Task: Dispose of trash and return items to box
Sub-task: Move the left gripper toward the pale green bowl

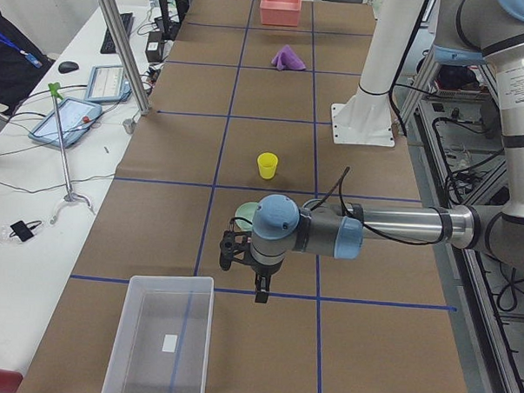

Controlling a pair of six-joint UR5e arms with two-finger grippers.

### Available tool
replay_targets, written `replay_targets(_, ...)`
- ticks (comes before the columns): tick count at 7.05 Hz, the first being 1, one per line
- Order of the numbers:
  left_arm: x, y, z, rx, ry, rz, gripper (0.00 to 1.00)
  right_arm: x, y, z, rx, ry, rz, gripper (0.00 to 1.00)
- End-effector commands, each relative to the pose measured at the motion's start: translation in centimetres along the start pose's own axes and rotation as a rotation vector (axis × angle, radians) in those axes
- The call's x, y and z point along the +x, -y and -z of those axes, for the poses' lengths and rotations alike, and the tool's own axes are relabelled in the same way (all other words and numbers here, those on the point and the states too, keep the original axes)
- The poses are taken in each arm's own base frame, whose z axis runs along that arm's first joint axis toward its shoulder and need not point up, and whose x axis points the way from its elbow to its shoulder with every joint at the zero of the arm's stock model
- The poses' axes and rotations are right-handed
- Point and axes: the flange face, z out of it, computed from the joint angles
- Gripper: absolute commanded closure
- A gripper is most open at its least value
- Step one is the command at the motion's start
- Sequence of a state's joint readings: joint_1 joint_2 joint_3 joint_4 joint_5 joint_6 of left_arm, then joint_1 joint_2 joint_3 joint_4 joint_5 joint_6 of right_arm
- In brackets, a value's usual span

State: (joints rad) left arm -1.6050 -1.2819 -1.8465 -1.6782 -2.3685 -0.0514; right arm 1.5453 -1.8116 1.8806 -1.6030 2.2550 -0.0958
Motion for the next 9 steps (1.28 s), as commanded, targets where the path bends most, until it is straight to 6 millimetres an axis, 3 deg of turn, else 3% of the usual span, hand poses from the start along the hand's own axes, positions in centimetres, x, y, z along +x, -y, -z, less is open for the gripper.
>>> replay_targets(1, 0.0, 0.0, 0.0, -0.001, 0.002, -0.001, 0.01, -0.2, 0.1, -0.1, -0.002, 0.000, 0.004, 0.00)
replay_targets(2, 0.2, 0.2, 0.2, 0.006, 0.000, -0.007, 0.01, -0.4, 0.4, 0.2, 0.004, 0.000, 0.012, 0.00)
replay_targets(5, 3.8, 0.9, 3.6, 0.076, -0.002, -0.079, 0.01, -0.4, 0.9, 0.6, 0.013, -0.021, 0.018, 0.00)
replay_targets(6, 5.7, 2.9, 5.3, 0.118, -0.008, -0.116, 0.01, -1.5, 2.5, 1.8, 0.042, -0.017, 0.039, 0.00)
replay_targets(7, 5.8, 4.7, 4.5, 0.107, -0.010, -0.122, 0.01, -2.5, 4.0, 2.3, 0.057, -0.013, 0.062, 0.00)
replay_targets(9, 7.4, 6.0, 4.2, 0.098, -0.105, -0.156, 0.01, -2.6, 3.3, 2.2, 0.054, 0.002, 0.135, 0.00)
